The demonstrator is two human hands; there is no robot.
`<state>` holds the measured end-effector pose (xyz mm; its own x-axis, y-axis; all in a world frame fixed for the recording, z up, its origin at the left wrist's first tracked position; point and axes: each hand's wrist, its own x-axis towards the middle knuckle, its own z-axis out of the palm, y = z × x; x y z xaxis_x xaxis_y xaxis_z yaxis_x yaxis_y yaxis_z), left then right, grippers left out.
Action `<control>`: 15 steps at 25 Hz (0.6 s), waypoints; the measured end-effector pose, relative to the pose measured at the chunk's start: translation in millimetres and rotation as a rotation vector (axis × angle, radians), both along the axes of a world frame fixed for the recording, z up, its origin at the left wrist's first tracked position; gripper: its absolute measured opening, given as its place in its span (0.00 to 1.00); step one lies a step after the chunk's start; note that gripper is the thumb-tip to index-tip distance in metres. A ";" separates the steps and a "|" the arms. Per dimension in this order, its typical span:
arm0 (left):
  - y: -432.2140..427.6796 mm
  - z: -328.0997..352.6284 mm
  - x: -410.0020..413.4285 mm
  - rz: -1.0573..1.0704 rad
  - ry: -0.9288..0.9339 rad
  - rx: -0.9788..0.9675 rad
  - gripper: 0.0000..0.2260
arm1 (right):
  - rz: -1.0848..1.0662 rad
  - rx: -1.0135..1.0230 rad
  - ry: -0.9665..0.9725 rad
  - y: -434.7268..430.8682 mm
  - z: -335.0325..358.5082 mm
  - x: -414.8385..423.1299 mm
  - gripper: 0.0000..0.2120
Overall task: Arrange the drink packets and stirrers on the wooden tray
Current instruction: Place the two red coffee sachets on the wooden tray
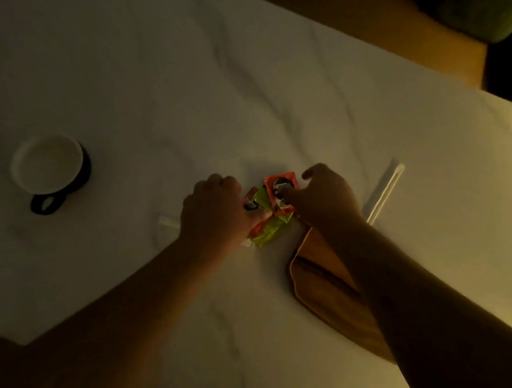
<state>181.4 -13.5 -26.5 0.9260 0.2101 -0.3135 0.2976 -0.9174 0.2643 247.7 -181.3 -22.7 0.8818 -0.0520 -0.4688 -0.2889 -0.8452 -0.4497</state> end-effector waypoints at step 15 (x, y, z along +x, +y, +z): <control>19.5 -5.5 21.0 -0.016 0.194 0.099 0.29 | -0.186 0.480 -0.092 -30.3 28.2 -13.6 0.08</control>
